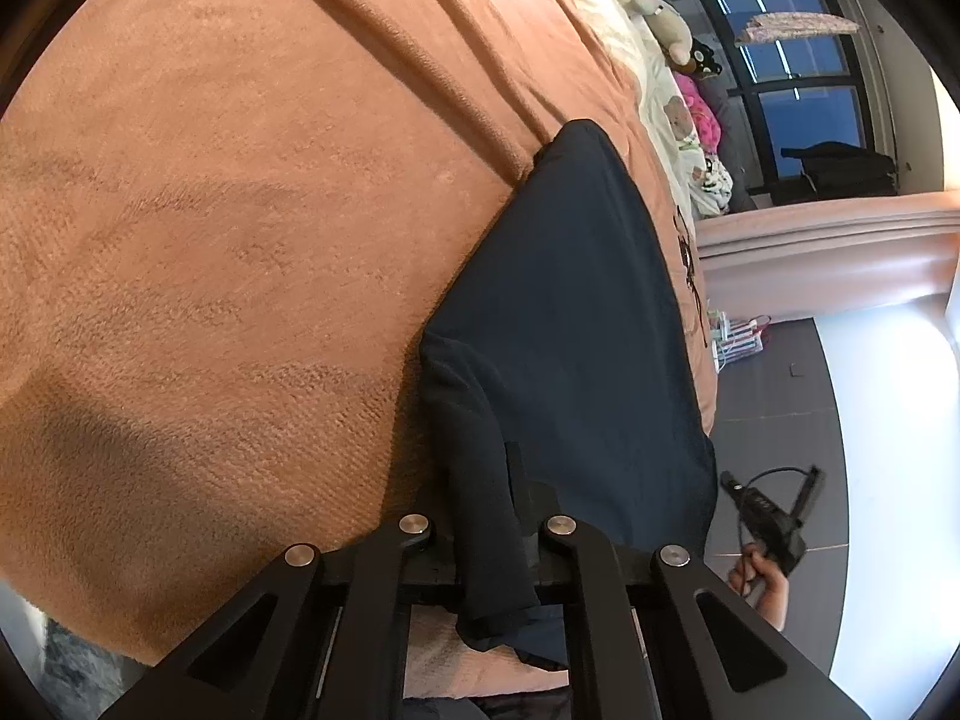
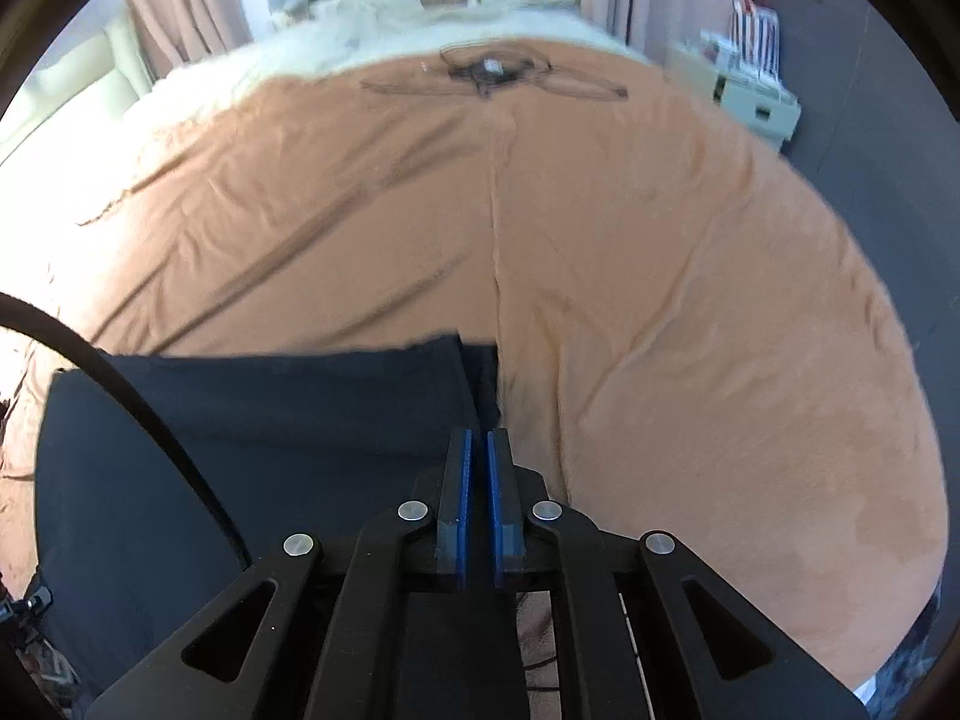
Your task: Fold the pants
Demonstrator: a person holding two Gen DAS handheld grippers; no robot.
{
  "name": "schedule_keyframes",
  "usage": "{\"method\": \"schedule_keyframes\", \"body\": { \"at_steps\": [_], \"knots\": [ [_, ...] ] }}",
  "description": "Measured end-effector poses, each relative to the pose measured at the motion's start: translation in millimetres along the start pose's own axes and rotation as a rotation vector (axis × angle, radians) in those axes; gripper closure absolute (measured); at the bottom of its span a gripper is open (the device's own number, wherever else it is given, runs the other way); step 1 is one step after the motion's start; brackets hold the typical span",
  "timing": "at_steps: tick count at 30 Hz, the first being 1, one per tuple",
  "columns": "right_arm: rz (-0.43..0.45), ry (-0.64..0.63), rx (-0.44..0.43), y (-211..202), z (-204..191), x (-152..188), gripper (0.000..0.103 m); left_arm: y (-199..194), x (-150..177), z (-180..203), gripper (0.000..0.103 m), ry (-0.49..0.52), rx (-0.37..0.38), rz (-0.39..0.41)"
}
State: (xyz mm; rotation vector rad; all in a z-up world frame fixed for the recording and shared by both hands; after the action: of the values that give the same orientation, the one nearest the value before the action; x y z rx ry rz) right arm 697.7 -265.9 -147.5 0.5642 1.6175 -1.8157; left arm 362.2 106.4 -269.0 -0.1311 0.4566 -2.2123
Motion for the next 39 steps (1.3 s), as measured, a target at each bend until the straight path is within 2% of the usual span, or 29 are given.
{"method": "schedule_keyframes", "body": {
  "at_steps": [2,3,4,5,6,12,16,22,25,30,39],
  "knots": [
    [0.022,-0.013,-0.043,-18.7,-10.7,0.1,0.093,-0.1,-0.4,1.4,0.095,-0.001,0.004,0.004],
    [0.025,-0.02,-0.061,-25.5,-16.4,2.4,0.079,-0.3,0.1,1.0,0.095,-0.002,0.006,0.006],
    [0.029,-0.029,-0.081,-31.8,-23.0,4.1,0.062,-0.3,-0.3,1.1,0.095,-0.003,0.007,0.008],
    [0.032,-0.038,-0.102,-38.4,-30.9,7.0,0.056,0.8,0.4,0.3,0.095,-0.004,0.008,0.009],
    [0.04,-0.047,-0.129,-46.3,-40.8,10.2,0.055,1.7,0.3,0.5,0.095,-0.004,0.009,0.01],
    [-0.024,-0.137,-0.259,-61.8,-104.3,48.3,0.056,1.9,-0.1,-0.9,0.095,-0.004,0.002,0.011],
    [-0.066,-0.197,-0.3,-59.8,-139.7,73.6,0.068,1.6,1.5,-3.4,0.095,-0.017,-0.006,0.017],
    [-0.102,-0.239,-0.349,-59.5,-169.8,91.3,0.075,2.1,2.2,-5.2,0.095,-0.023,-0.047,0.04],
    [-0.133,-0.254,-0.356,-46.7,-181.6,92.1,0.081,0.9,2.1,-6.7,0.095,-0.031,-0.062,0.056],
    [-0.174,-0.266,-0.294,-14.4,-199.0,88.5,0.084,0.4,1.9,-5.6,0.095,-0.029,-0.124,0.086],
    [-0.166,-0.251,-0.225,22.4,-215.0,64.0,0.089,5.0,-0.4,-2.2,0.096,0.045,-0.244,0.095]
  ]
}}
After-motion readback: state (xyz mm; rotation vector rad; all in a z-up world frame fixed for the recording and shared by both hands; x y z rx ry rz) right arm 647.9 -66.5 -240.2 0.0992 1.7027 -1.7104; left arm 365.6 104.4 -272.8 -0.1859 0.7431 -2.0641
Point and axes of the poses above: each gripper's, at about its wrist camera, not at the fingertips, and y roughly the way its jaws point, z to its right, x to its underside, the point moved 10 cm from there along y, roughly the way its jaws point, and after that the axes turned 15 degrees about x, right-handed, at the moved point
